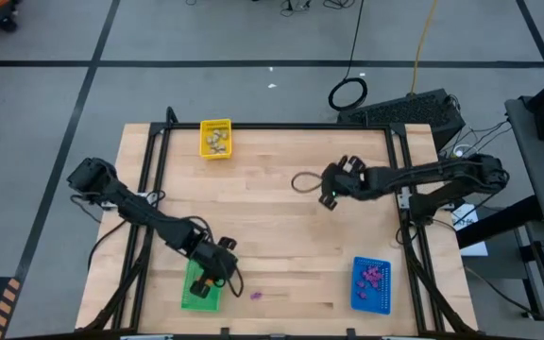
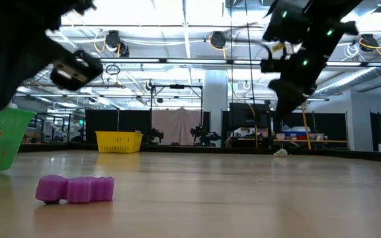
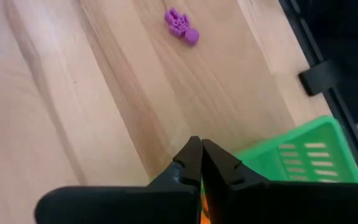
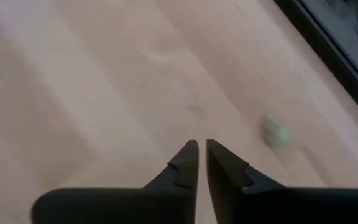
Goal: Sort Halloween decoration
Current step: Put the gray skull toy into the yellow bin
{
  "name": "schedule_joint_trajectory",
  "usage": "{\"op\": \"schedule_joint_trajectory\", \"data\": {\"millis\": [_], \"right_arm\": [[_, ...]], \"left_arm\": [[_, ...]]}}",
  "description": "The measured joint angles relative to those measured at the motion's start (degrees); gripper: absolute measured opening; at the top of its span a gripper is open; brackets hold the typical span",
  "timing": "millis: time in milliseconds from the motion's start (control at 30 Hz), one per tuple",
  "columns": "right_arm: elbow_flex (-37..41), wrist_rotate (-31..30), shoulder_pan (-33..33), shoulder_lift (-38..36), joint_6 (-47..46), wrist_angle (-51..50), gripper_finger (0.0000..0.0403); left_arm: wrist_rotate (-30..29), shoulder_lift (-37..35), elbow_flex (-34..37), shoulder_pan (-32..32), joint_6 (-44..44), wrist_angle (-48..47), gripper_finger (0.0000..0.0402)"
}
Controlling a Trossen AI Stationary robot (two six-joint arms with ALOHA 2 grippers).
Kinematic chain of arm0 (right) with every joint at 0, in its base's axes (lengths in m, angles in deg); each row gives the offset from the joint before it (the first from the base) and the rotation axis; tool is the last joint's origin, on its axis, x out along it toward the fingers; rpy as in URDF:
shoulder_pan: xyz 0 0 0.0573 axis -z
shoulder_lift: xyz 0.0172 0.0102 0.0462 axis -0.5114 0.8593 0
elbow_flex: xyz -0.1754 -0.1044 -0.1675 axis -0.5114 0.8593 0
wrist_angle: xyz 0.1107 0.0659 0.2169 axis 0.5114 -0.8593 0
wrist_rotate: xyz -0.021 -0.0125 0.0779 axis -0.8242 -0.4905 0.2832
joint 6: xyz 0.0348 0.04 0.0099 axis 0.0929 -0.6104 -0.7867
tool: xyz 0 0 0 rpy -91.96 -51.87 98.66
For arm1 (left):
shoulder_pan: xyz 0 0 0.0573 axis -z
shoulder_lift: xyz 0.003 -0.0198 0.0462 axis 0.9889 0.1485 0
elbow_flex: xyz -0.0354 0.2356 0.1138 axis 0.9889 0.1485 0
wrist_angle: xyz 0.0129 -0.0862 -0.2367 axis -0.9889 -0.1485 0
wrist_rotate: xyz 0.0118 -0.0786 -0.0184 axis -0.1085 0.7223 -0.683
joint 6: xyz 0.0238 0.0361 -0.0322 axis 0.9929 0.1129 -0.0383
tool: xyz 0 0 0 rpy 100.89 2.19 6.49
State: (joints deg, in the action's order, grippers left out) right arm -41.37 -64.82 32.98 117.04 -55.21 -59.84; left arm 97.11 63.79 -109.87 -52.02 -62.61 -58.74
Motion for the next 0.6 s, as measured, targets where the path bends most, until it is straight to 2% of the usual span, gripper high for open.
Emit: {"op": "schedule_joint_trajectory", "data": {"millis": [67, 233, 367, 600], "right_arm": [[0.02, 0.77, 3.59, 0.5, 0.73, -1.44, 0.0033], [0.01, 8.28, 13.02, 2.55, 6.47, -0.68, 0.0089], [0.02, 12.06, 20.1, 5.29, 10.45, -0.7, 0.0134], [0.02, 15.95, 29.02, 7.6, 16.75, 2.34, 0.0174]], "left_arm": [[1.79, 0.01, 2.69, -1.14, 0.09, 4.84, 0.0008], [4.99, -0.5, 7.76, -3.0, 0.49, 15.82, 0.0008], [6.63, -3.06, 11.11, -4.24, 0.44, 22.8, 0.0008], [2.65, -11.51, 16.67, -7.08, 1.56, 27.07, 0.0008]]}}
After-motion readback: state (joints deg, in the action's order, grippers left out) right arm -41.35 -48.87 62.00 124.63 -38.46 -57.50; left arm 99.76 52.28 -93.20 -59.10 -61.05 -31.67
